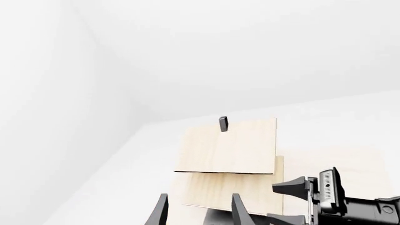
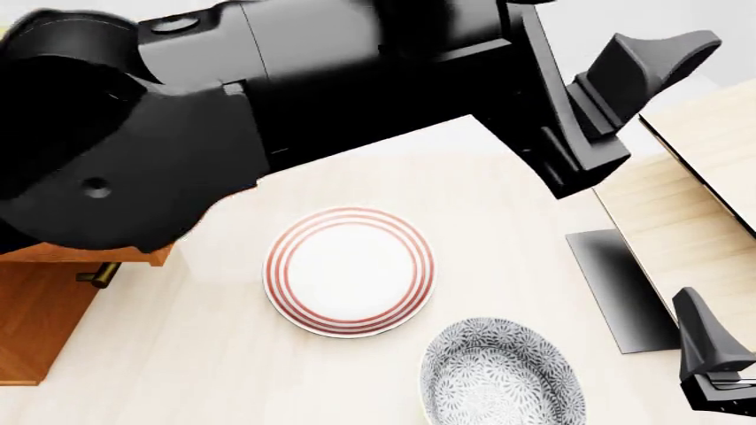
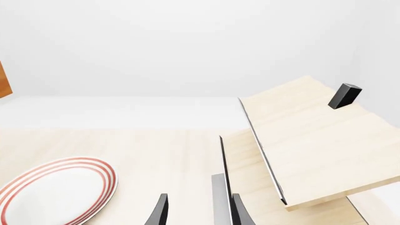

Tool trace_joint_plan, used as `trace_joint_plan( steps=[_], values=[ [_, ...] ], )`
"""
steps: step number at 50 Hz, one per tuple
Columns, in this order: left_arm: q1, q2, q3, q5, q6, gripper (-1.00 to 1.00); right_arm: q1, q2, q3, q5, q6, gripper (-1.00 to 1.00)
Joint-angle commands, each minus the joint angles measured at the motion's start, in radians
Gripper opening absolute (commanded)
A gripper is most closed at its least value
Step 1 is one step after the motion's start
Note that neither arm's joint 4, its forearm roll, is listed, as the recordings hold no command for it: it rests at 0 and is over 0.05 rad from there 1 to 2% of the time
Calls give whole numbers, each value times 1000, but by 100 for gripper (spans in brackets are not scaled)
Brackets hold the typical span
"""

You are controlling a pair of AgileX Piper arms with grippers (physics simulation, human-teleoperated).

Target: Close the top drawer of the cabinet.

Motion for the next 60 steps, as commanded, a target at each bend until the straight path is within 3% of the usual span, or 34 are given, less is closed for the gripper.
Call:
trace_joint_plan(
  steps=[1,10,22,51,60],
  values=[
    [48,219,-154,49,106,100,0,0,0,0,0,100],
    [187,268,-76,29,207,100,0,-1,1,0,0,100],
    [328,254,128,-12,346,100,0,-3,1,2,0,100],
    [582,229,240,-66,398,100,0,-3,1,2,0,100],
    [683,241,261,-77,448,100,0,-2,1,2,0,100]
  ],
)
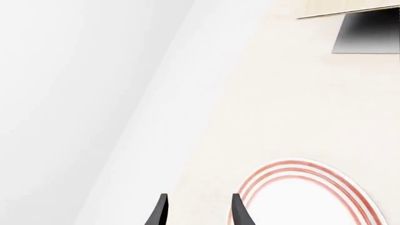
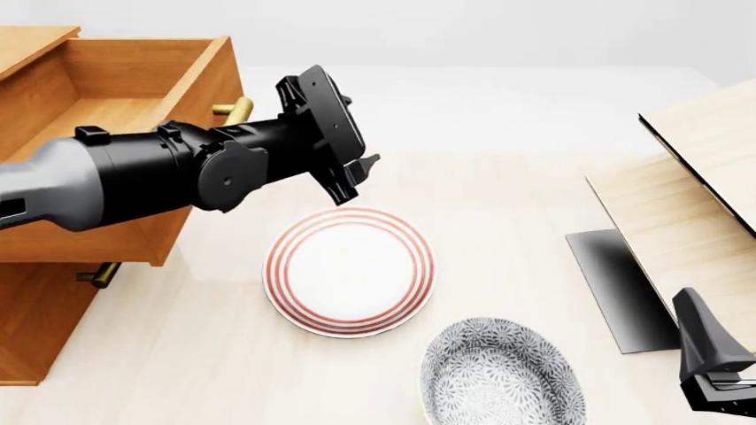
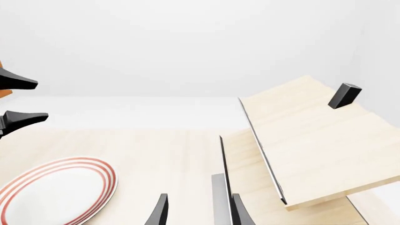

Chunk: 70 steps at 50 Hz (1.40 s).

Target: Close the top drawer of the cabinet.

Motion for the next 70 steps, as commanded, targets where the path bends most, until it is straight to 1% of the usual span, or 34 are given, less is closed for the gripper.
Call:
trace_joint_plan(
  steps=[1,5,10,13,21,25,30,38,43,52,54,55,58,70],
  values=[
    [116,11,31,-16,52,100,0,0,0,0,0,100],
    [139,23,50,-25,78,100,0,0,0,0,0,100],
    [178,22,55,-31,82,100,0,0,0,0,0,100],
    [214,22,69,-40,95,100,0,0,0,0,0,100],
    [268,25,107,-68,123,100,0,0,0,0,0,100],
    [293,13,113,-63,118,100,0,0,0,0,0,100],
    [326,-14,143,-65,106,100,0,0,0,0,0,100],
    [383,-70,165,-41,99,100,0,0,0,0,0,100],
    [427,-107,202,-38,108,100,0,0,0,0,0,100],
    [489,-149,228,-32,110,100,0,0,0,0,0,100],
    [500,-148,241,-37,124,100,0,0,0,0,0,100],
    [517,-150,242,-34,134,100,0,0,0,0,0,100],
    [532,-156,240,-30,142,100,0,0,0,0,0,100],
    [642,-163,237,-42,151,100,0,0,0,0,0,100]
  ],
)
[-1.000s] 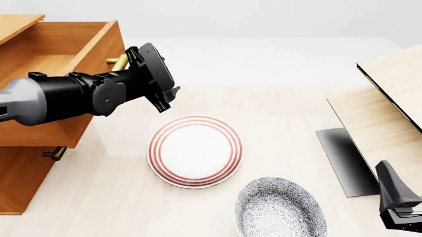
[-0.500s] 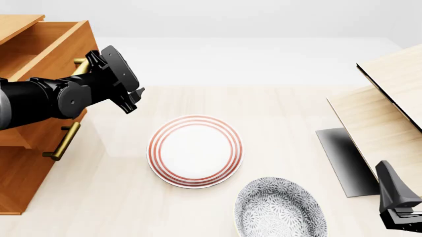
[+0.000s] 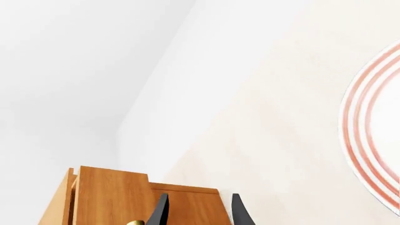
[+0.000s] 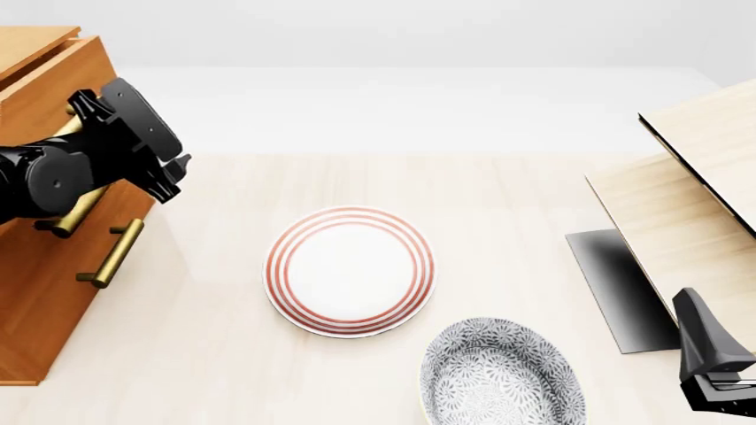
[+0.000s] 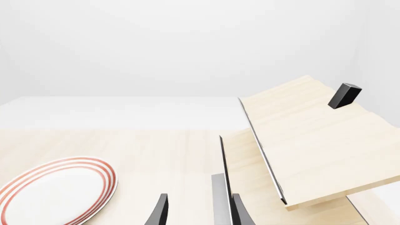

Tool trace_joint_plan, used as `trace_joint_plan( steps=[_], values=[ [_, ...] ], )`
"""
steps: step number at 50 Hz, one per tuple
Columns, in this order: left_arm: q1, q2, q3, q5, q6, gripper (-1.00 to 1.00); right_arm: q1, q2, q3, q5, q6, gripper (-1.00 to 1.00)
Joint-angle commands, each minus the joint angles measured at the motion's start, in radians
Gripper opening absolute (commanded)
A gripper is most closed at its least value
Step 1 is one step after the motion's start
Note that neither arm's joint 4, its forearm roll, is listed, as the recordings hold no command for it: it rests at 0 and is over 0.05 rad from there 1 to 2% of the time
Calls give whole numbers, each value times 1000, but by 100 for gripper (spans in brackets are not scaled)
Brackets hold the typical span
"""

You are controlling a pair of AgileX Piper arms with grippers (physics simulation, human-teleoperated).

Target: Close the top drawer of the cabinet.

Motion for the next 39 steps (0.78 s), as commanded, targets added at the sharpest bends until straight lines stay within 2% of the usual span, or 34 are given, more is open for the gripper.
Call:
trace_joint_plan(
  steps=[1,7,19,25,30,34,35,36,37,38,39],
  values=[
    [105,-13,7,-13,16,100,0,0,0,0,0,100],
    [154,-3,8,-22,24,100,0,0,0,0,0,100],
    [306,9,6,-56,60,100,0,0,0,0,0,100],
    [312,10,17,-69,65,100,0,0,0,0,0,100],
    [232,-22,15,-49,11,100,0,0,0,0,0,100],
    [94,-103,29,-21,-100,100,0,0,0,0,0,100],
    [-20,-162,74,-40,-174,100,0,0,0,0,0,100],
    [-54,-186,105,-62,-186,100,0,0,0,0,0,100],
    [-123,-227,180,-120,-191,100,0,0,0,0,0,100],
    [-123,-227,181,-121,-191,100,0,0,0,0,0,100],
    [-229,-289,262,-163,-262,100,0,0,0,0,0,100]
  ],
)
